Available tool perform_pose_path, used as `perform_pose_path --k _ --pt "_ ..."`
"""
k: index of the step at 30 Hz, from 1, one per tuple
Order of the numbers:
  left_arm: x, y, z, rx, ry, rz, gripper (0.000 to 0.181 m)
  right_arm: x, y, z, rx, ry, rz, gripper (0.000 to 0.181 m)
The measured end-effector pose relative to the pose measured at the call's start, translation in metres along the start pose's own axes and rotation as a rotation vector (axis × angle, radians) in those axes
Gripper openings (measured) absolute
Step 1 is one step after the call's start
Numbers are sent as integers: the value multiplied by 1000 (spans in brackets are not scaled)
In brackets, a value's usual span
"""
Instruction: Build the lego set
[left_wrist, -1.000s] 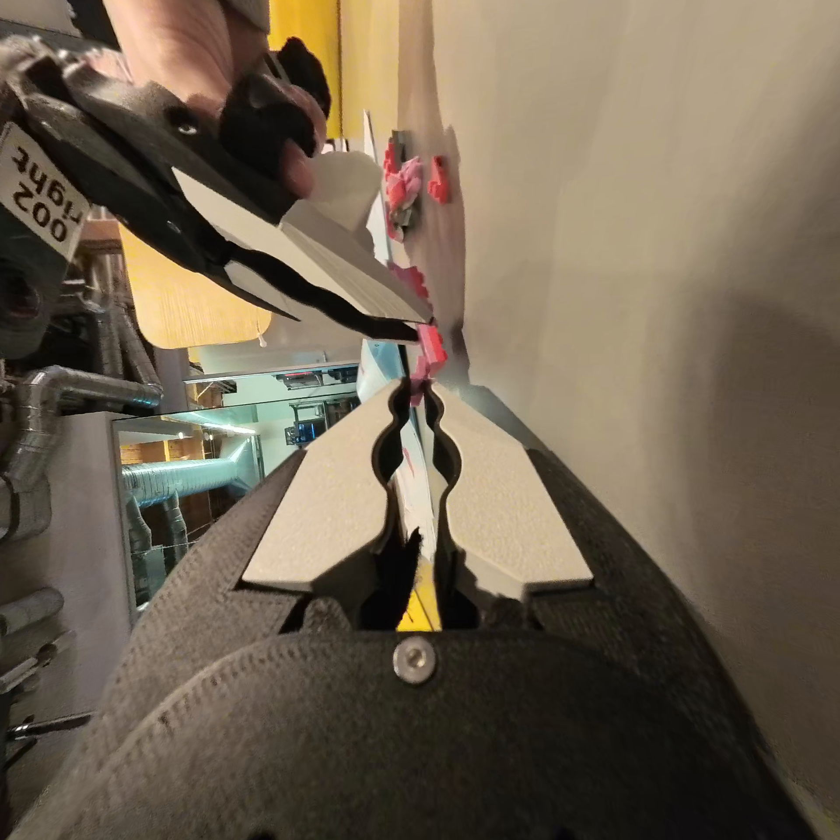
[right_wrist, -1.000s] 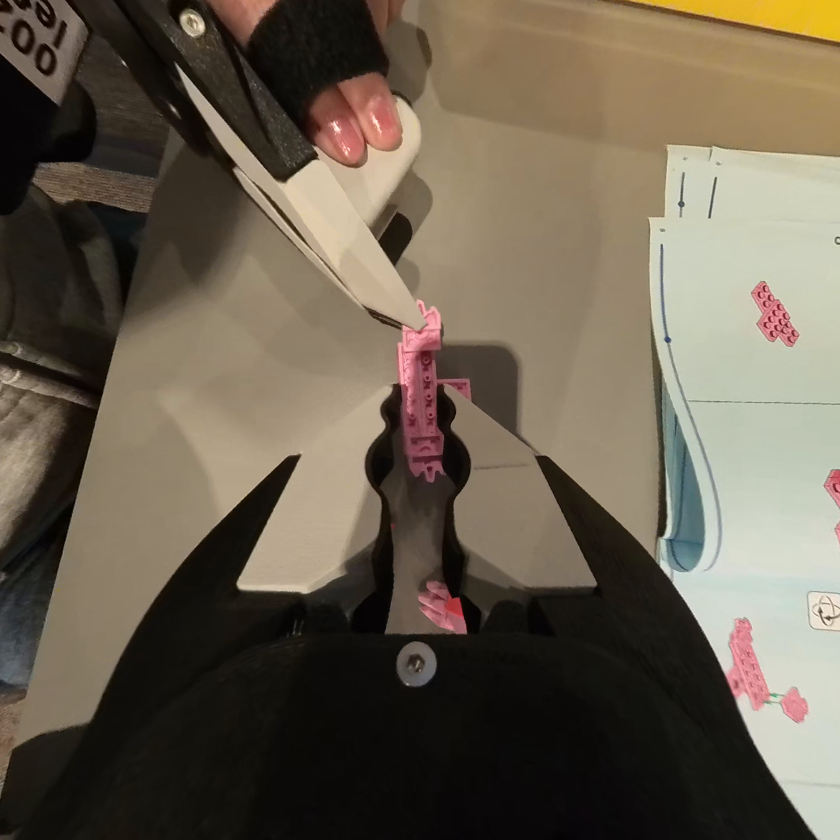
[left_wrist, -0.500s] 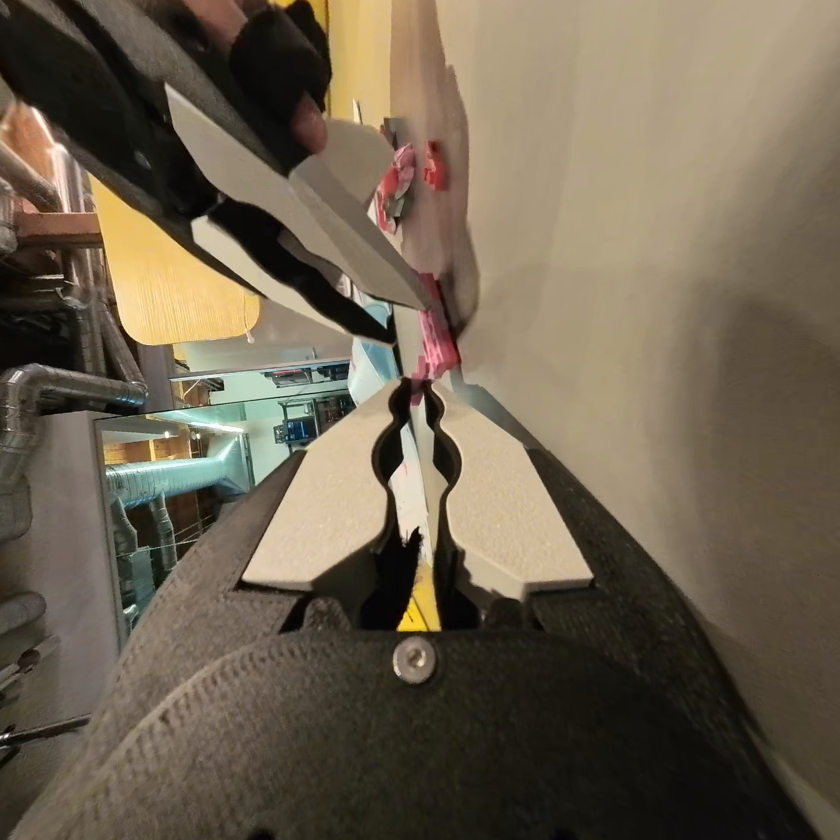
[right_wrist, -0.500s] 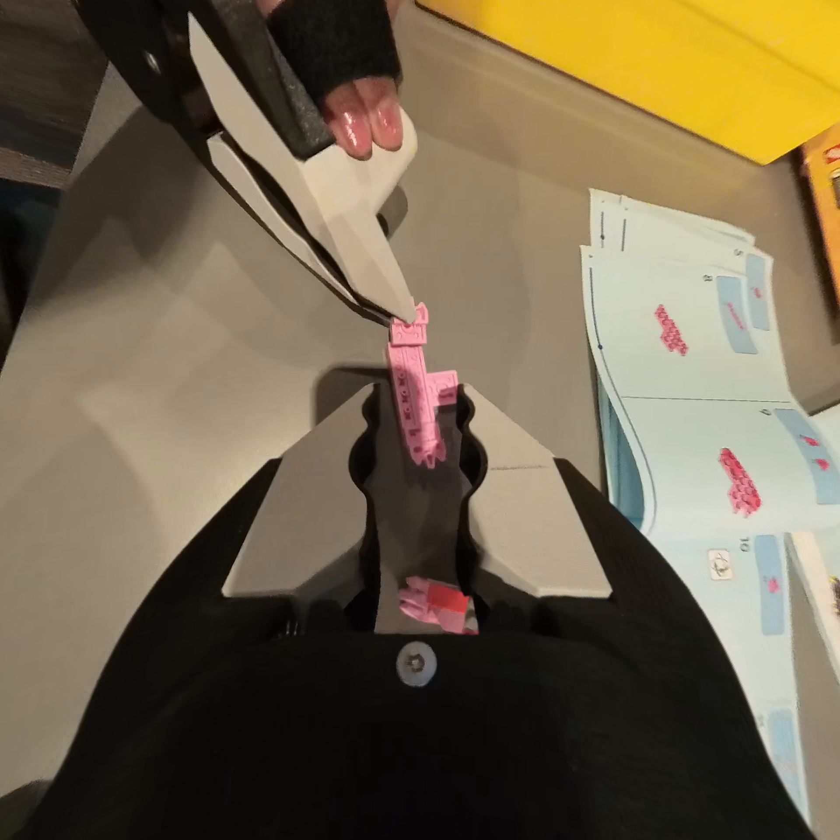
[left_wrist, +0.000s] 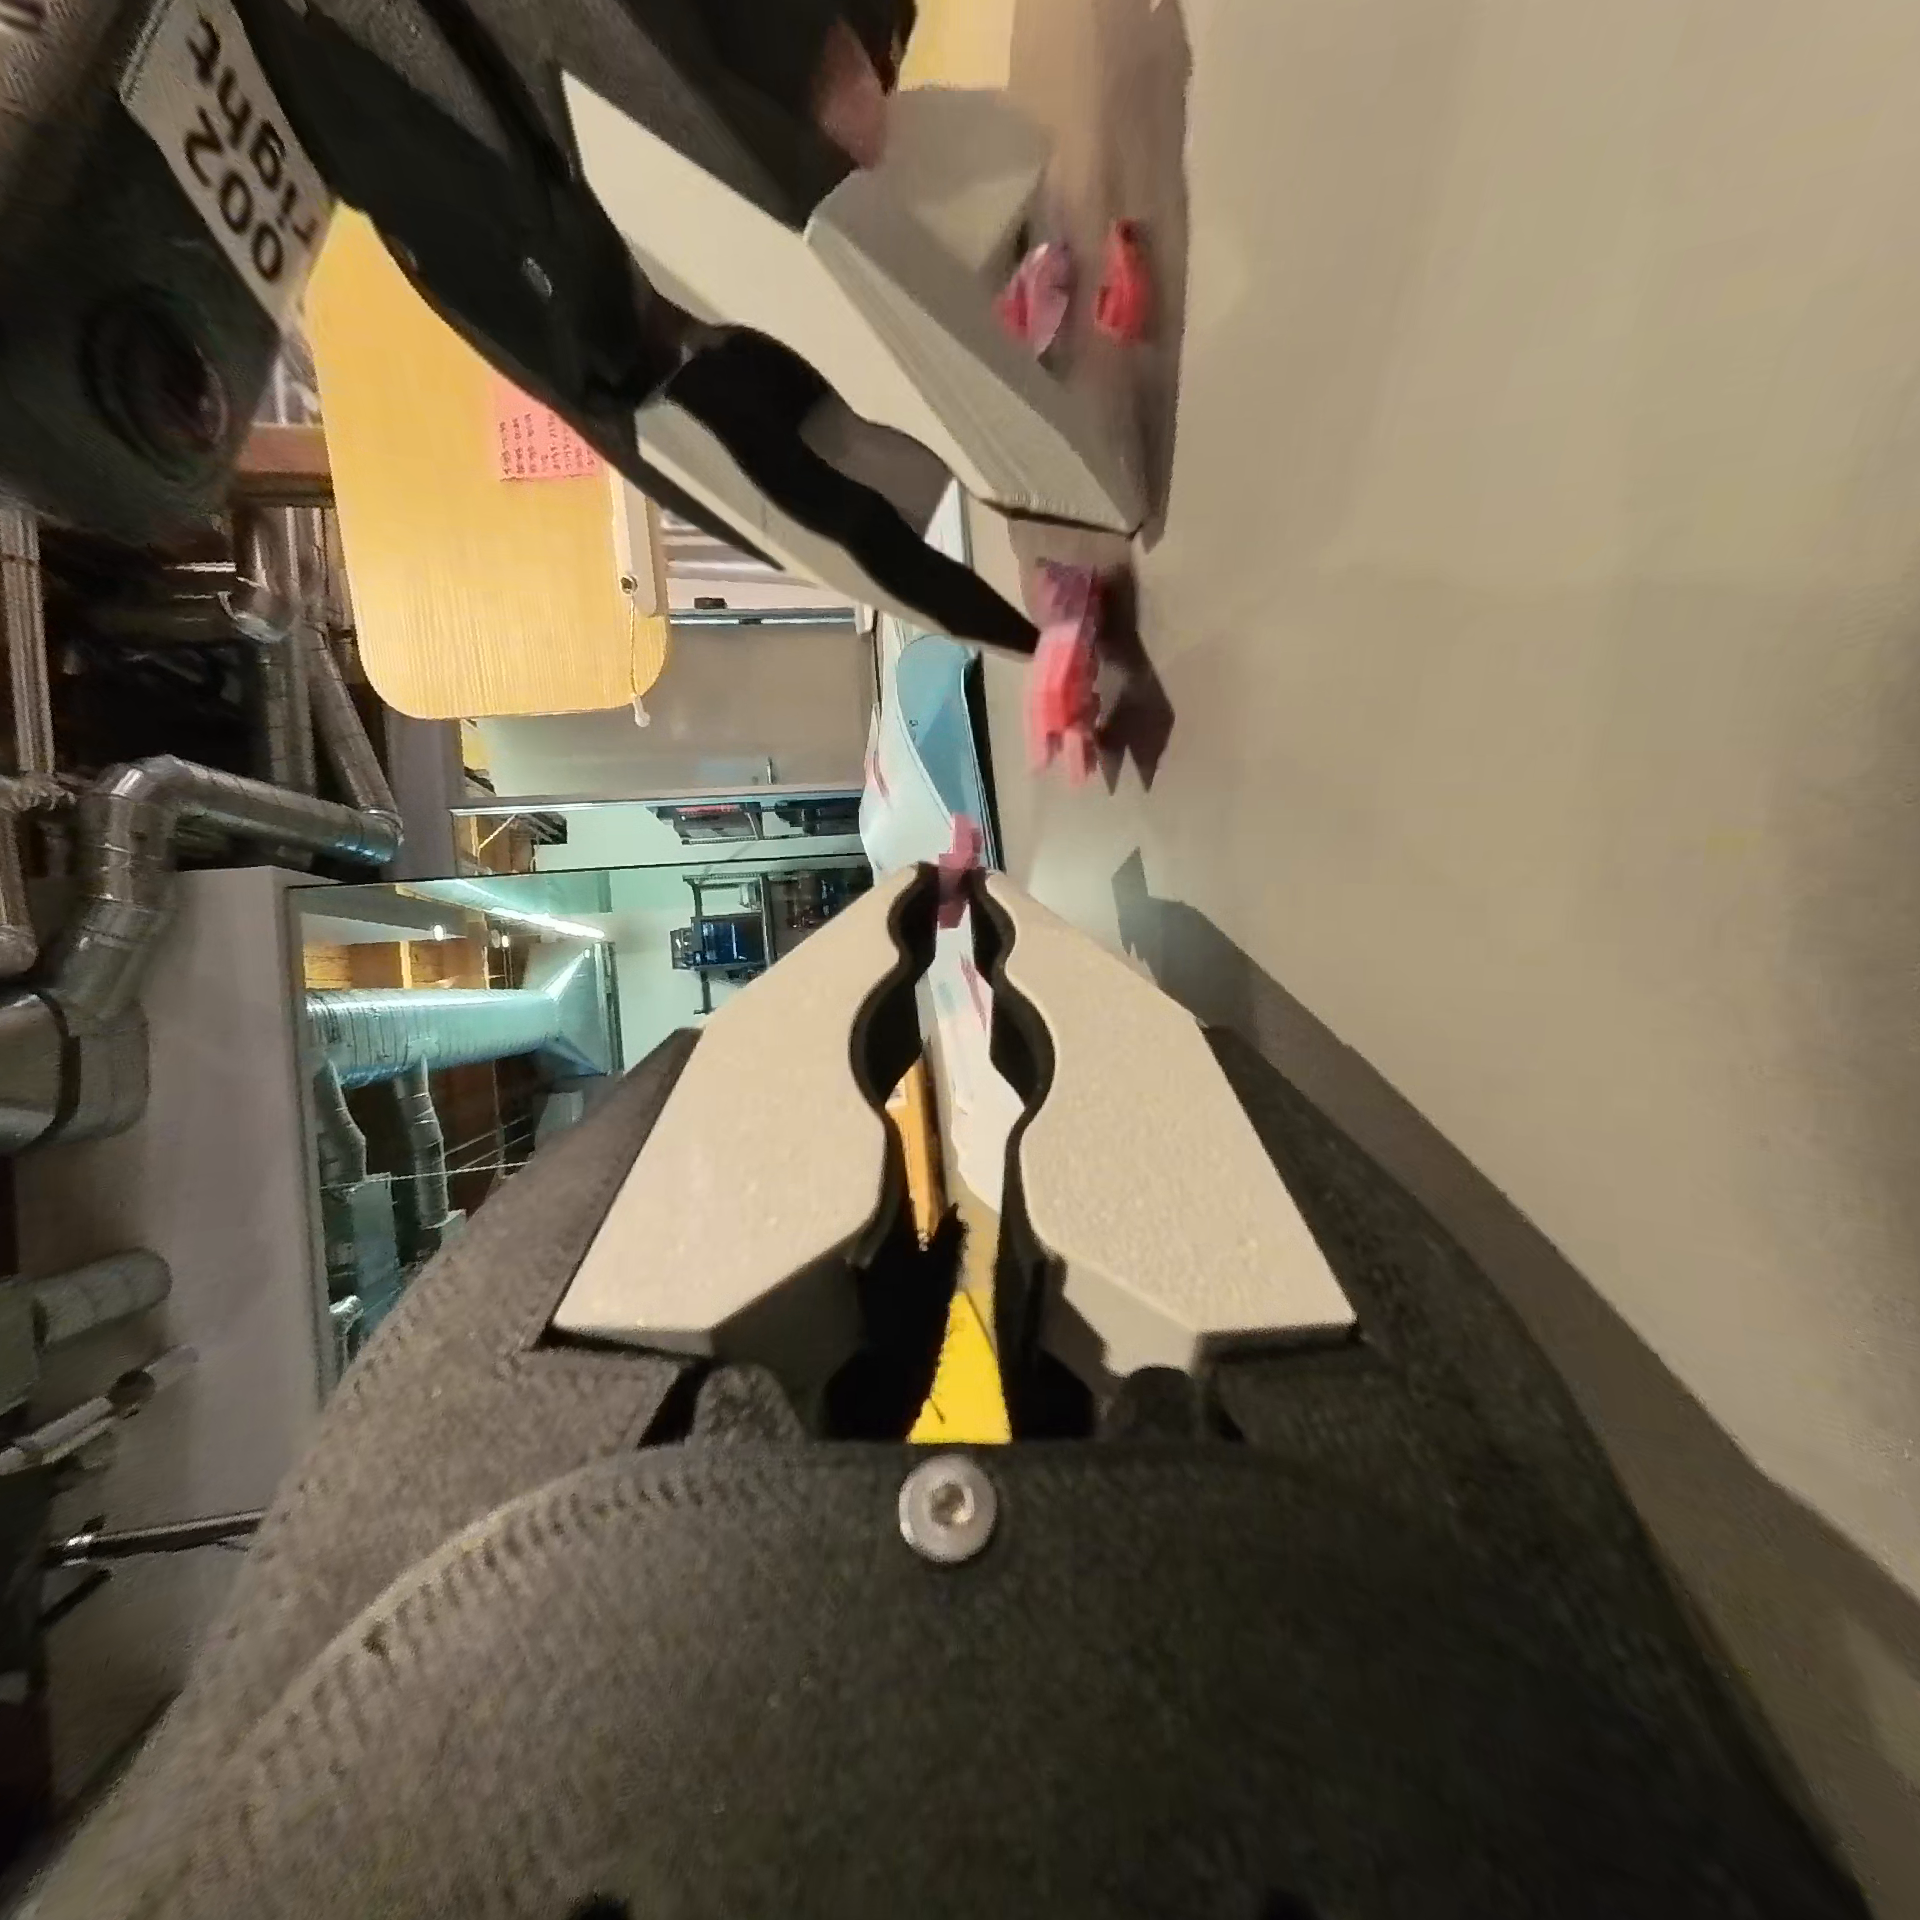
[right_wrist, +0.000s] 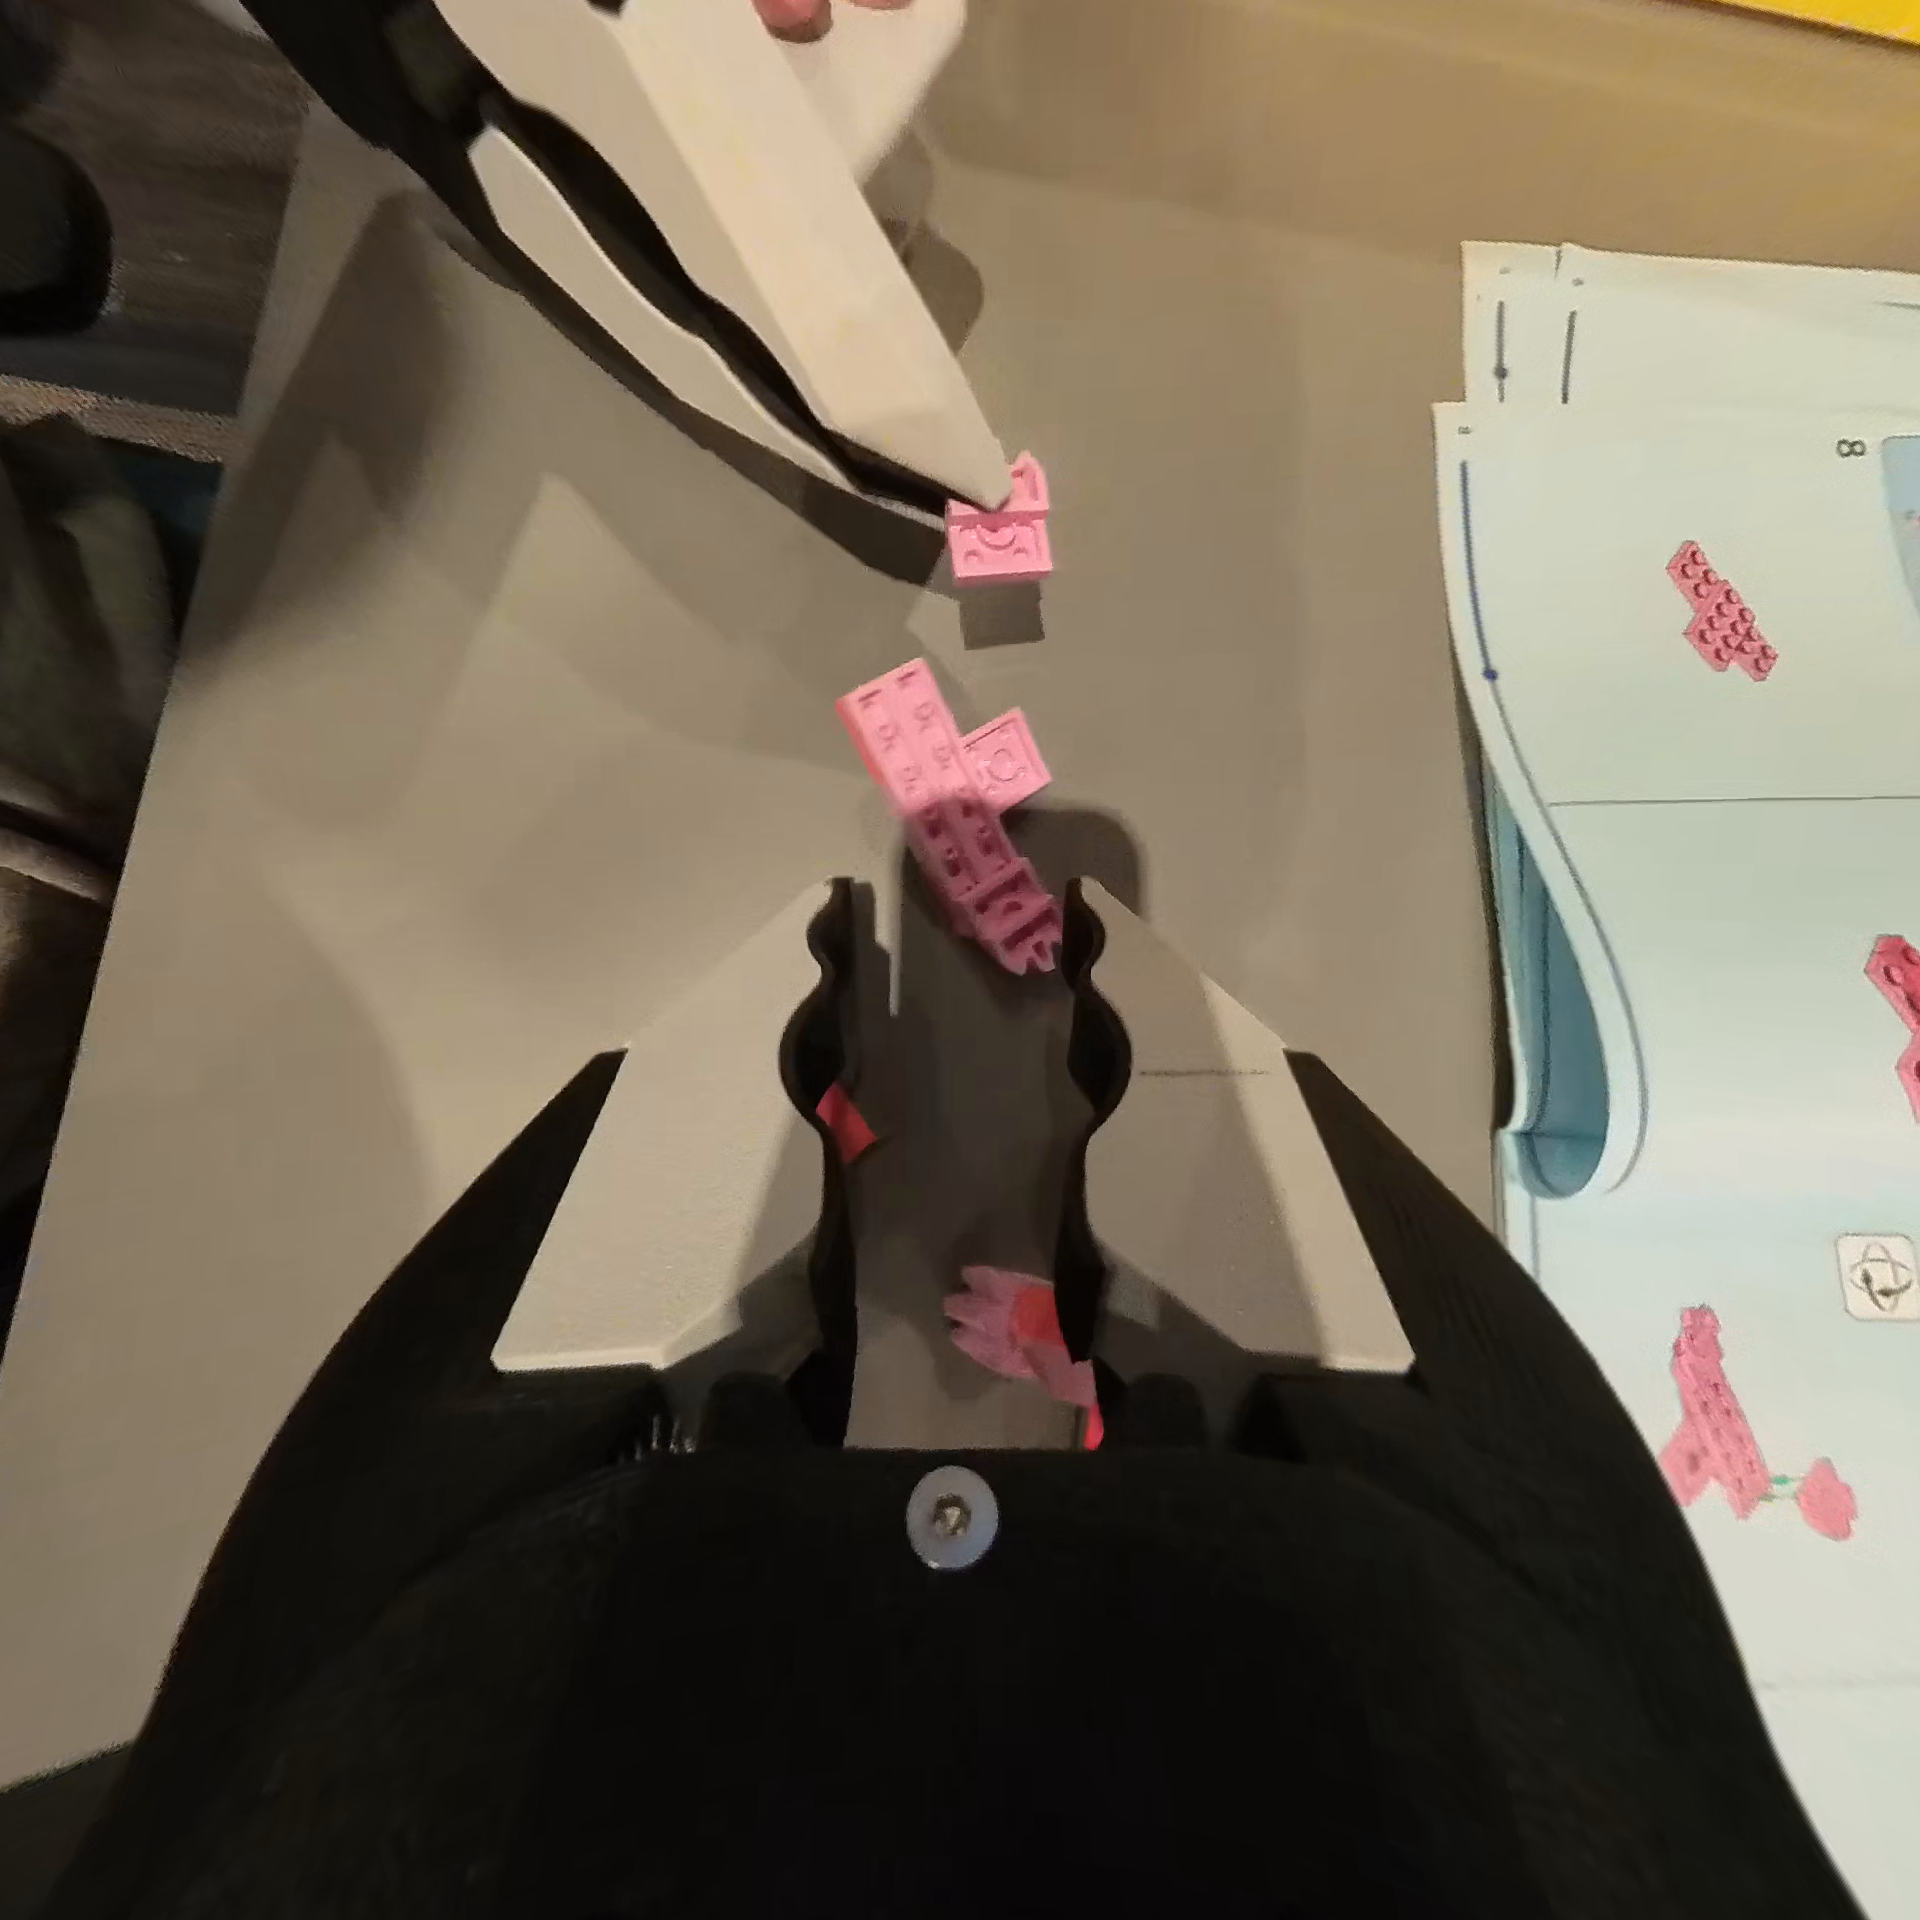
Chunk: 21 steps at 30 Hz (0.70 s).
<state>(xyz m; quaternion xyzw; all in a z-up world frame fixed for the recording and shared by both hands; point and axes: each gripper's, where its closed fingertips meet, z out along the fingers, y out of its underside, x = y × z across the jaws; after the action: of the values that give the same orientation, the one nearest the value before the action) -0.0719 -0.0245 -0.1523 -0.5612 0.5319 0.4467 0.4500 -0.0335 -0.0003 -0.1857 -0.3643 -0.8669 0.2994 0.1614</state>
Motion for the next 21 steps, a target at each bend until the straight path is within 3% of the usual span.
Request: perform_pose_path --k 11,14,16,21 --pt "1 5 -5 -13 2 -17 5 -8 -7 3 -24 31 -202 42" --pt "5 4 -6 -10 24 7 5 -10 -9 6 -31 -40 -174 35" --pt "9 2 -8 -6 44 13 5 -9 -6 7 -63 -68 -170 20" --pt "8 -11 -23 19 76 -67 5 -15 -4 4 -99 -125 -122 17"
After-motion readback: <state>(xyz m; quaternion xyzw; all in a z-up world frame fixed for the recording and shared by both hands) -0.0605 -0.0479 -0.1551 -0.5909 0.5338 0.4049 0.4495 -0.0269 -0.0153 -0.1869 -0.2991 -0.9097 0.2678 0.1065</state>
